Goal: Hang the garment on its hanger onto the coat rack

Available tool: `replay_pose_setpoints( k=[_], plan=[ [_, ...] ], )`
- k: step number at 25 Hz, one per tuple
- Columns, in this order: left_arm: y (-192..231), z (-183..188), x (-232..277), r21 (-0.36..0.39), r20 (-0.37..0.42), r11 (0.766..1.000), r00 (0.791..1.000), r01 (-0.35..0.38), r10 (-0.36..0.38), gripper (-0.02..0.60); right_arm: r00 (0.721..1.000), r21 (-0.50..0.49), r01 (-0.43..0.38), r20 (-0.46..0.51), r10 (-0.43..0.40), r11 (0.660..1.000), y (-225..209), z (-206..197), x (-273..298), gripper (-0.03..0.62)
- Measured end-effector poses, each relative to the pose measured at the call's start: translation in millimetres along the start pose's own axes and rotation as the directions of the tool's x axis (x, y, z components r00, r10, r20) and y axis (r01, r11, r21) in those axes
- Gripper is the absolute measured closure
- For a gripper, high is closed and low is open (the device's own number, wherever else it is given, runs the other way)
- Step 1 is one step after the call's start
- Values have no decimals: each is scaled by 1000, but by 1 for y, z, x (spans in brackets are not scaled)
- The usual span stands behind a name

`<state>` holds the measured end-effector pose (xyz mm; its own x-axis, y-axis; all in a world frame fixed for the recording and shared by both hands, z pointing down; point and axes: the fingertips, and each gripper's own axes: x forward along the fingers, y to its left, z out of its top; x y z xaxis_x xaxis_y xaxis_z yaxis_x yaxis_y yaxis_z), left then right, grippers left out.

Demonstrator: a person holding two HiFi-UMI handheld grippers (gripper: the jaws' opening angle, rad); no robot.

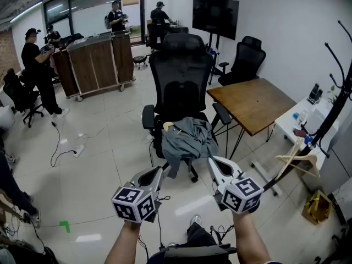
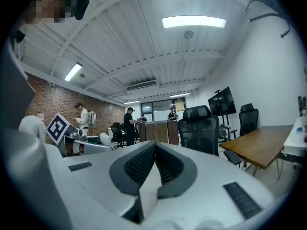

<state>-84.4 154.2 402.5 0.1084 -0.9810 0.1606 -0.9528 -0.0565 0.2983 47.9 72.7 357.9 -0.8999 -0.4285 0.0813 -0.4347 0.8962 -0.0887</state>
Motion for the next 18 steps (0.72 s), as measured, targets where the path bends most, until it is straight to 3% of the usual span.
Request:
replay_pose_setpoints(
  k=[10, 18],
  plan=[
    [36, 7, 104, 10, -28, 999, 999, -37, 38, 574, 1000, 14, -19, -4, 19, 1000, -87, -9, 71, 589],
    [70, 29, 208, 35, -54, 991, 990, -131, 132, 574, 996, -19, -61, -64, 59, 998, -170, -12, 134, 589]
  ],
)
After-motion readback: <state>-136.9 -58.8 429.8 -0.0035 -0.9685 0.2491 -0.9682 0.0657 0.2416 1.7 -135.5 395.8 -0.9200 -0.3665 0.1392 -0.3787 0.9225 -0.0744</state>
